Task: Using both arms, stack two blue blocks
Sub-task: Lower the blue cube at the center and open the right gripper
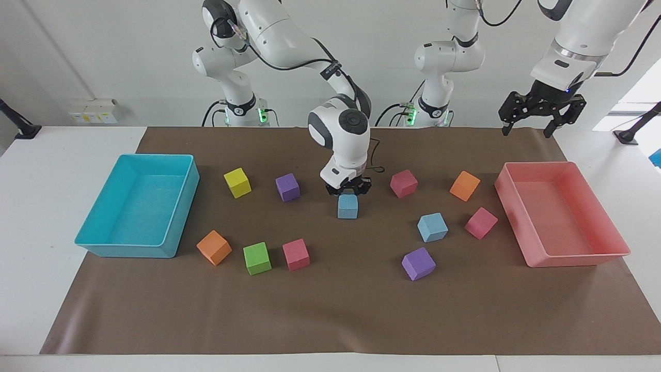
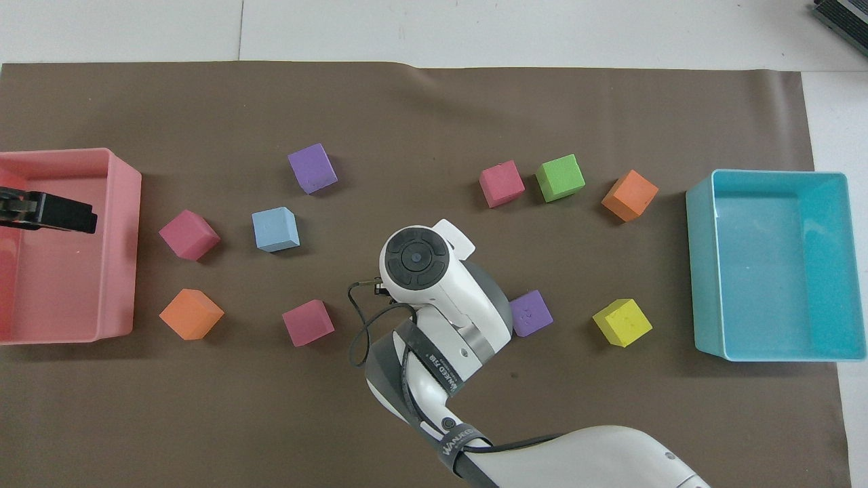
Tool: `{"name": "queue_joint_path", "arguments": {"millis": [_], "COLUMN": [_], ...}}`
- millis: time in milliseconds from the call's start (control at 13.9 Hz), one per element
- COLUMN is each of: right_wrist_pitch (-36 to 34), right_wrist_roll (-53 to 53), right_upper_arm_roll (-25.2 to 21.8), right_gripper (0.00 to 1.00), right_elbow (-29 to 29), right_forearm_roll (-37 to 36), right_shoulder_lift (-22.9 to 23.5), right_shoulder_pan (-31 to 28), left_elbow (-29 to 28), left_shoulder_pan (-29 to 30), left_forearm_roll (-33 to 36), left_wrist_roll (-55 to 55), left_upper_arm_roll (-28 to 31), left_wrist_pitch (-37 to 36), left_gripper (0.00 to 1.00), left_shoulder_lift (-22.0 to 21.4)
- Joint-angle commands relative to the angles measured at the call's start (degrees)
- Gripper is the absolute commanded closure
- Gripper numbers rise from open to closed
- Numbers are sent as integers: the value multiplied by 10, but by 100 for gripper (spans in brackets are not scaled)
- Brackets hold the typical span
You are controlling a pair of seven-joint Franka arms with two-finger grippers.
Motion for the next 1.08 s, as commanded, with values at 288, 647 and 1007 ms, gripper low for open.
{"name": "queue_joint_path", "arguments": {"millis": [288,647,1007], "right_wrist_pitch": [12,9,1], "right_wrist_roll": [-14,-18,-14], "right_upper_arm_roll": [5,5,2], "right_gripper": [65,0,0], "right_elbow": [-29,-30,-27], "right_forearm_roll": [-13,-13,-11], "right_shoulder_lift": [-21,-24,-54], "right_shoulder_pan": [-11,-10,-18], "left_elbow": [-4,-4,-5], "left_shoulder_pan": [8,5,-3], "left_forearm_roll": [-4,-4,-4], "left_wrist_roll": [4,2,-3], "left_upper_arm_roll": [-4,-5,-11], "left_wrist_pitch": [-6,-10,-19], "left_gripper": [0,0,0], "left_shoulder_lift": [-7,-7,-8]}}
